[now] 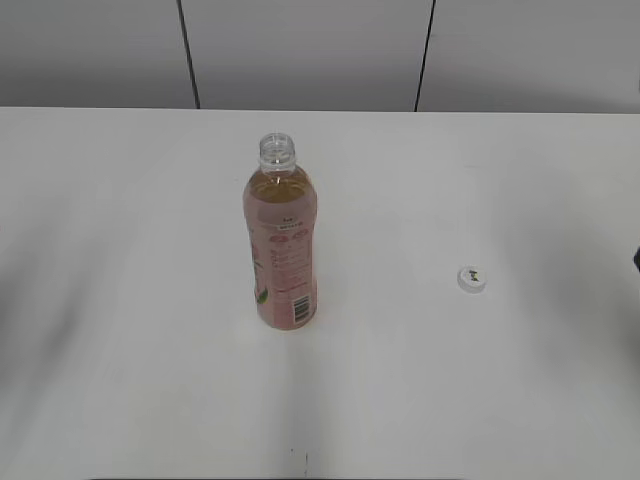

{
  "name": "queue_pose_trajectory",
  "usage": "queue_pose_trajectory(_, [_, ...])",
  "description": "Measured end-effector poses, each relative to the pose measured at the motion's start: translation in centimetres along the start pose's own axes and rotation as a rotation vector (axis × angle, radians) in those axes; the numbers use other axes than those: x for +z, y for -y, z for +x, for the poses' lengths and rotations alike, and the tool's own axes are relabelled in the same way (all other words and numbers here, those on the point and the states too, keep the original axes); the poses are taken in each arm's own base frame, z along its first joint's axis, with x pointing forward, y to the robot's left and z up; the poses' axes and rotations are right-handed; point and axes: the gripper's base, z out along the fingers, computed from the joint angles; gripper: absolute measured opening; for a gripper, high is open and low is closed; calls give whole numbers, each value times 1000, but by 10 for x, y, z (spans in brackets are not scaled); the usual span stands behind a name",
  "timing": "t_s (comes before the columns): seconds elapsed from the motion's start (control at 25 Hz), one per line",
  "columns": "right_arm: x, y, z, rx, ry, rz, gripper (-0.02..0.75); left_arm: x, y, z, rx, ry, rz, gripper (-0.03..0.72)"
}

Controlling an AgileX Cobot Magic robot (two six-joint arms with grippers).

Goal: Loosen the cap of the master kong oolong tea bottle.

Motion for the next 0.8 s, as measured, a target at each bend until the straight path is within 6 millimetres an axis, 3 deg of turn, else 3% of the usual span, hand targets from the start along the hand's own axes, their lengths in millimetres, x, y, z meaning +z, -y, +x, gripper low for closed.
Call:
queue_pose_trajectory(0.24, [-40, -6, 50, 22, 154, 21, 564, -41, -2, 17, 104, -67, 32, 489])
queue_pose_trajectory(0.36, [-47, -6, 70, 22, 165, 42, 564, -56, -2, 19, 140, -99, 48, 489])
queue_pose_trajectory(0.6, [-57, -9, 113, 19, 237, 71, 557, -94, 7, -2, 308, -84, 76, 489])
queue_pose_trajectory(0.8, [-63, -10, 149, 11, 345, 101, 536, -105, 0, 7, 423, -156, 57, 489])
